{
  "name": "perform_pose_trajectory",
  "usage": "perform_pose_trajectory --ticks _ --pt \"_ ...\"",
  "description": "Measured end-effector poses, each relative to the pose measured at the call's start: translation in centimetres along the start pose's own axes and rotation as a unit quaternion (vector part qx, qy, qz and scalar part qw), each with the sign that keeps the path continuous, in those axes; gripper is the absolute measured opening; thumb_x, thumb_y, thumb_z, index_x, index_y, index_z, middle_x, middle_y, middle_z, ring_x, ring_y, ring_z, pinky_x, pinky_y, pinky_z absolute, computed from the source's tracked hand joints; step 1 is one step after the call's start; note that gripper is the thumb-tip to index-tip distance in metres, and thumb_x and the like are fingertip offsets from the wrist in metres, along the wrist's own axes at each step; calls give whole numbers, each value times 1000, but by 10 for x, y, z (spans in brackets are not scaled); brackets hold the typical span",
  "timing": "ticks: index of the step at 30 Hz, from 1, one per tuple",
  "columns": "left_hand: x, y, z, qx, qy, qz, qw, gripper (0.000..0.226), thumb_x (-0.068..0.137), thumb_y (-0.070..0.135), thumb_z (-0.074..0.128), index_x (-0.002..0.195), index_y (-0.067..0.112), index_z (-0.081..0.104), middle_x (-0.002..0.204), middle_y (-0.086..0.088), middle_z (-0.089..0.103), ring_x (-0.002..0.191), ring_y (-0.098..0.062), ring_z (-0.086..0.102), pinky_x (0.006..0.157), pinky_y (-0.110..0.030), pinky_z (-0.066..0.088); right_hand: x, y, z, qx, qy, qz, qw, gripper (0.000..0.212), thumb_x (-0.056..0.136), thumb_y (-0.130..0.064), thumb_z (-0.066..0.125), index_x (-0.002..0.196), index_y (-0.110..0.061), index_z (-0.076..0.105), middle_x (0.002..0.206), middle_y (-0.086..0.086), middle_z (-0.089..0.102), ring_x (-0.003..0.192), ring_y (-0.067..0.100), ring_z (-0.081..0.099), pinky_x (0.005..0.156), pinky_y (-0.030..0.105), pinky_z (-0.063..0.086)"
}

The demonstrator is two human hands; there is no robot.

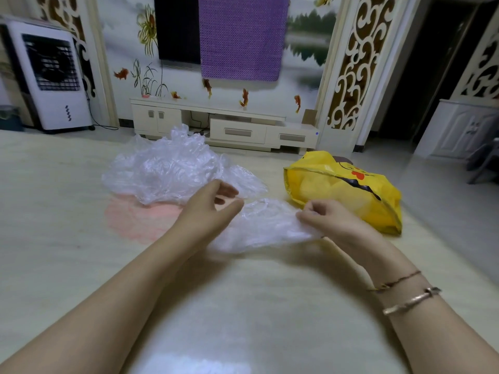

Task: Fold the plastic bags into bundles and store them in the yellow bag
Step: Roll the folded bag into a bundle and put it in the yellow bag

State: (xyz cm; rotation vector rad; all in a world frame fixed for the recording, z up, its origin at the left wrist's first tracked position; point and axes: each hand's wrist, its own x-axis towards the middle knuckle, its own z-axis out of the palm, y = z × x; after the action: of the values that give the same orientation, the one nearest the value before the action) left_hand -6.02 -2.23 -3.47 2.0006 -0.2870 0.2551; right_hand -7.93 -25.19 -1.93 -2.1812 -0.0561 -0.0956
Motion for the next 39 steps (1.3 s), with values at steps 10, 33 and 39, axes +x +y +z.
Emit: perform_pose_trajectory --ticks 10,33,39 --pt "-17 25 3 -119 -238 -26 964 49 72 58 71 115 37 61 98 12 72 94 1 67 85 -19 49 -18 -21 -12 329 -167 30 929 17 86 -12 63 73 -17 53 68 0 55 57 12 52 54 24 50" --pt "-3 0 1 6 47 -45 998 43 78 6 69 115 20 52 97 8 58 80 -6 54 70 -24 47 -18 -8 43 -161 -98 -288 939 16 78 -11 58 91 -21 61 93 -9 61 93 9 52 83 24 42" --pt "-9 12 -4 -10 -84 -68 994 19 84 5 57 99 16 63 76 4 74 57 -2 55 53 -12 40 -15 -7 38 -100 -130 -211 964 8 82 -13 64 86 -19 67 90 -8 66 93 9 60 87 27 47"
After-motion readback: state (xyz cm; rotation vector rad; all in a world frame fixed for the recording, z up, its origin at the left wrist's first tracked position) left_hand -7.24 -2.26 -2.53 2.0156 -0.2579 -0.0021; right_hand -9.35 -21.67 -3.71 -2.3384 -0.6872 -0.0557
